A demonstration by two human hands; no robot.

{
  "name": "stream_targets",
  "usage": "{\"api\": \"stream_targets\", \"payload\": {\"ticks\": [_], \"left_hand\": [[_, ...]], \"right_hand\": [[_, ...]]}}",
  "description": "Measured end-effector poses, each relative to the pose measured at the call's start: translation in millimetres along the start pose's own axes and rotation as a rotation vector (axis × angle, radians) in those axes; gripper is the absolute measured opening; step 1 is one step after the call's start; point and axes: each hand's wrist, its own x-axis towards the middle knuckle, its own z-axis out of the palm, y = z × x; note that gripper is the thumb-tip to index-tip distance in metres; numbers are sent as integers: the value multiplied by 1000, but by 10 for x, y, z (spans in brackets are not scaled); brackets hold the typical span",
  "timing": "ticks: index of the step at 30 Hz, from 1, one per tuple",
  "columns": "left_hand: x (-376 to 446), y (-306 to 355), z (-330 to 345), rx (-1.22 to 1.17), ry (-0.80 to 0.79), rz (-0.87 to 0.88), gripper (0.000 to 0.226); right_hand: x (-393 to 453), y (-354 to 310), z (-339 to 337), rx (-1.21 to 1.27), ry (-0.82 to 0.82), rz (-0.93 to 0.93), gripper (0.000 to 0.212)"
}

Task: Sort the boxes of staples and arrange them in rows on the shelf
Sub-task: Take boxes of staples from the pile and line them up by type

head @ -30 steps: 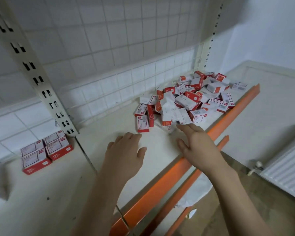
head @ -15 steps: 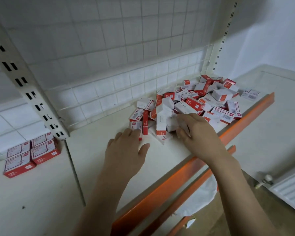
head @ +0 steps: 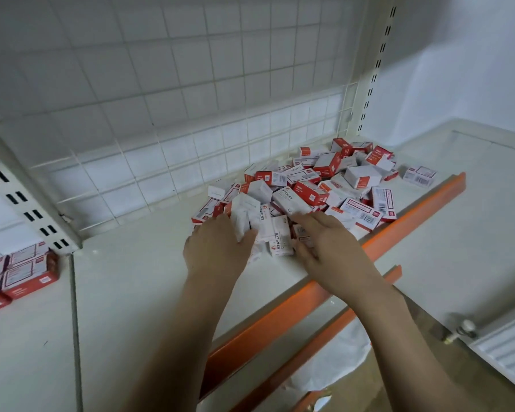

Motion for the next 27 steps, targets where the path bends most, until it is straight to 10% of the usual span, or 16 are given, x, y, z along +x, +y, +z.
{"api": "stream_targets", "payload": {"ticks": [27], "left_hand": [[-946,-862,-269,-124,369,-52,27]], "right_hand": [[1019,-488,238,-376,-492,-400,76]]}}
